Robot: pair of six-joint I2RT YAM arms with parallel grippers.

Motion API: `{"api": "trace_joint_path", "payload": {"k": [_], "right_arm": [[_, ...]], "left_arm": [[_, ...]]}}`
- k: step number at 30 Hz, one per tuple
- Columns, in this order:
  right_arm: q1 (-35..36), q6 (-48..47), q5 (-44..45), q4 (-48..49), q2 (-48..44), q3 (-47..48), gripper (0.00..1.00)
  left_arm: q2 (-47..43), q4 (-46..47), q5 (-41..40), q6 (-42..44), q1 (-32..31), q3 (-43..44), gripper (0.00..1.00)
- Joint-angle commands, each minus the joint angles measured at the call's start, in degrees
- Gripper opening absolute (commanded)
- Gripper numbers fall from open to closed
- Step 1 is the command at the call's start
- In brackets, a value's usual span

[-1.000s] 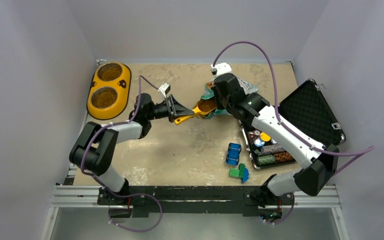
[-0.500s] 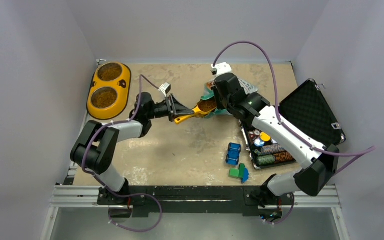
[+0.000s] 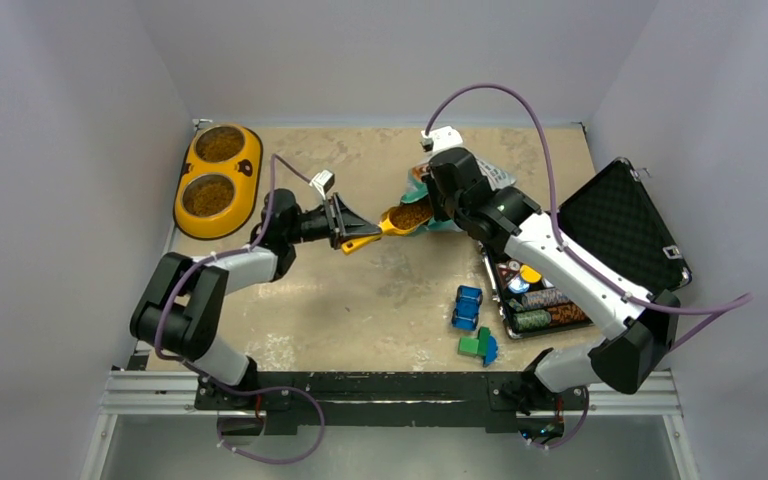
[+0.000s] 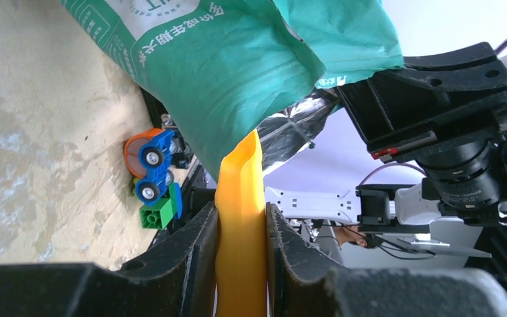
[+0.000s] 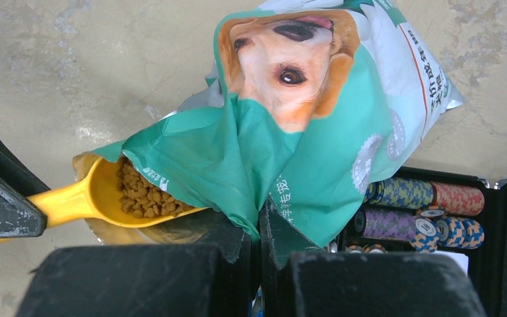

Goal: Serve the pet food

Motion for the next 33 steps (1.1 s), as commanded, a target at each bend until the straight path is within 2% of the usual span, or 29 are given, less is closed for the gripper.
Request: {"api": "trace_joint_path", "payload": {"k": [1, 2, 4, 5, 6, 8, 9, 20, 25, 28, 33], "right_arm": [[0.38, 0.25, 0.63, 5.66, -5.27, 3.43, 0.0], [0.35, 0.25, 0.63, 5.44, -5.08, 4.11, 0.0], [0.38, 0.12, 0.84, 5.42, -5.11, 4.53, 0.0], [0.34, 0.22, 0.71, 5.38, -5.08, 4.57, 0.0], [0.38, 0.46, 0.48, 5.31, -4.93, 4.71, 0.0], [0.4, 1.0, 0.01, 5.15, -4.54, 4.9, 0.0], [0.44, 1.0, -0.06, 5.2, -4.58, 4.81, 0.0], [0.46, -0.25, 0.39, 6.21, -6.94, 2.26, 0.0], [0.46, -0.74, 0.22, 7.15, -8.24, 0.44, 0.0], [0.46, -0.96, 0.55, 7.27, -8.46, 0.24, 0.0], [0.43, -0.97, 0.84, 7.09, -7.88, 1.26, 0.0]], "left_arm": [[1.31, 17.2, -4.64, -8.44, 1.83, -0.28, 0.0], [-1.85, 15.17, -4.73, -8.36, 2.64, -2.61, 0.0], [-10.18, -1.49, -6.87, 2.42, 3.2, -3.03, 0.0], [-11.51, -9.16, -6.97, 7.33, 3.02, -1.54, 0.0], [-10.42, -6.59, -5.29, 6.79, 3.04, -0.63, 0.0], [-6.53, 9.23, -4.53, -3.99, 3.44, -2.37, 0.0], [-4.8, 12.48, -4.54, -5.93, 3.46, -2.49, 0.0], [-9.11, 15.64, -7.07, -11.46, 3.69, -7.57, 0.0], [-6.56, 25.49, -9.57, -20.16, 3.69, -9.21, 0.0], [-6.46, 28.05, -10.02, -22.6, 3.69, -10.45, 0.0], [-8.45, 24.97, -10.04, -21.47, 3.69, -12.13, 0.0]]}}
